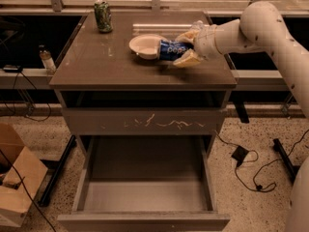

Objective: Pick pepsi can from middle drawer and place on counter

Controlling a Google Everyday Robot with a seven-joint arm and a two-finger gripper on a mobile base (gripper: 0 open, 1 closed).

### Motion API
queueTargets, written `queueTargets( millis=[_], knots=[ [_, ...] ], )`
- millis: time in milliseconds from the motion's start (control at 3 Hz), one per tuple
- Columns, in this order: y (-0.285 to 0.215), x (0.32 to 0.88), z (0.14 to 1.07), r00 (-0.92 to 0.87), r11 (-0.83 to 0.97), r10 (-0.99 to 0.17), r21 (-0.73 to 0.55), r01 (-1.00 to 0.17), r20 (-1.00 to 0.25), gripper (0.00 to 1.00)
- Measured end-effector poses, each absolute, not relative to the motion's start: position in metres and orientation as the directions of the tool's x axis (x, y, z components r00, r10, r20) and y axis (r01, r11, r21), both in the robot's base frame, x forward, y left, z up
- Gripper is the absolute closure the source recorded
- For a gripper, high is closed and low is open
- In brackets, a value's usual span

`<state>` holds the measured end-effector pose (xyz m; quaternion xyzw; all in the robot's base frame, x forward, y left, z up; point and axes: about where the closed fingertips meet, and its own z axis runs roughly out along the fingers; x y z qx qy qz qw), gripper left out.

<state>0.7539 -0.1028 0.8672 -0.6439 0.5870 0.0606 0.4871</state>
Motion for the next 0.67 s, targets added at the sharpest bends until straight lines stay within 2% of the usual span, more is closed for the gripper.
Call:
queueTargets(
  millis=[333,667],
  knots=[
    [-0.1028,0.7539,0.8672,0.304,0.163,-0.697,-0.556,-0.815,-0.650,0.00],
    [-0.1027,0.7540,0.8672,0.304,0.163,-0.697,-0.556,-0.815,-0.650,0.00]
  ],
)
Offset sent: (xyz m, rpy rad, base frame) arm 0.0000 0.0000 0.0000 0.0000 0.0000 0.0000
